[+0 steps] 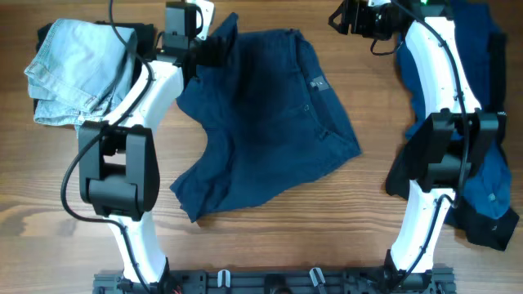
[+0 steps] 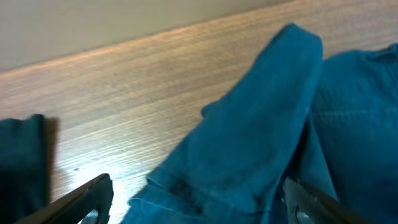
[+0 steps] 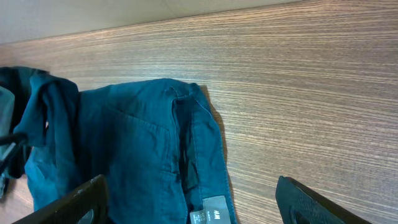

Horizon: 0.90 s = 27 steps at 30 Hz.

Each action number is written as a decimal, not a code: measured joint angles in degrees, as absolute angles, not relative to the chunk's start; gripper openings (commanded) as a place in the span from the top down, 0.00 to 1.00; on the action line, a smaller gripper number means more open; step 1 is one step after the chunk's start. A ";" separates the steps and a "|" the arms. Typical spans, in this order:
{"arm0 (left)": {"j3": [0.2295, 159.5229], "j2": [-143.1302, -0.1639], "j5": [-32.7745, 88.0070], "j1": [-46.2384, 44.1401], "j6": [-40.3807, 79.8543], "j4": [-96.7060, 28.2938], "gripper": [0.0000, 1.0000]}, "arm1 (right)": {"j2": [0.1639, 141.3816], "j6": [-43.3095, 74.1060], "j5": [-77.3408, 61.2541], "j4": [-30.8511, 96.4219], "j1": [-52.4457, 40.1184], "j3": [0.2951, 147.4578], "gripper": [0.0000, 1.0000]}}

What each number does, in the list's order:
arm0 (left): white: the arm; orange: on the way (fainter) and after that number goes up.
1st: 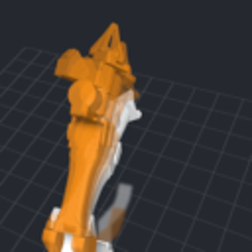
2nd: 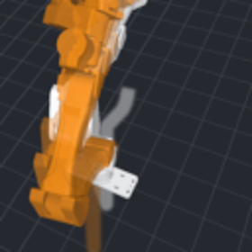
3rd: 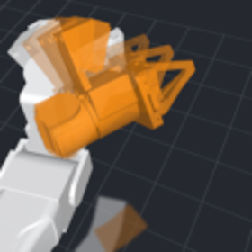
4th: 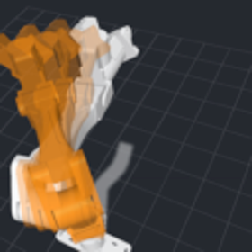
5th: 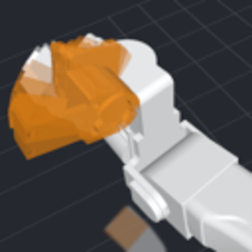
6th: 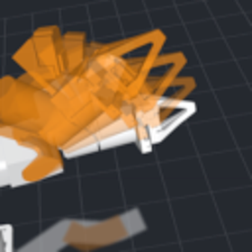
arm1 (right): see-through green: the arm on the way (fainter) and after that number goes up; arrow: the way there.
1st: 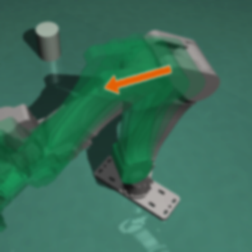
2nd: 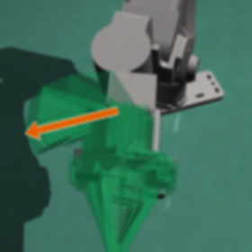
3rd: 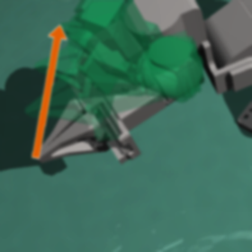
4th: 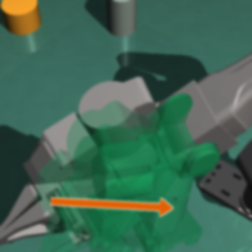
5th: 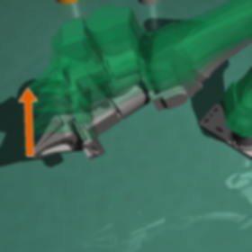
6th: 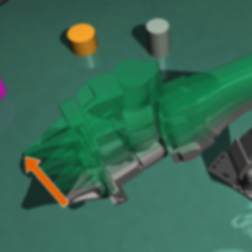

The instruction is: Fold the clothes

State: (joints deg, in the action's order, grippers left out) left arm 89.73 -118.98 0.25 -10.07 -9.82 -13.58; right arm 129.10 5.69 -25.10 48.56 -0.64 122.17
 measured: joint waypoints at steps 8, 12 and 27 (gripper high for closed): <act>89.73 -121.30 3.18 -10.07 -9.85 -12.97 0.32 | 129.10 5.67 -25.21 48.64 -0.64 122.17 0.15; 89.73 -121.30 3.57 -10.07 -9.91 -11.49 0.69 | 129.10 5.67 -25.26 48.64 -0.64 122.17 0.14; 89.76 -121.27 -7.18 -9.87 -8.93 -8.14 0.96 | 129.10 5.69 -25.28 48.34 -0.69 122.17 0.15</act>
State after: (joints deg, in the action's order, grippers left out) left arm 89.76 -121.27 -7.18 -9.87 -8.93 -8.14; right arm 129.10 5.69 -25.28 48.34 -0.69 122.17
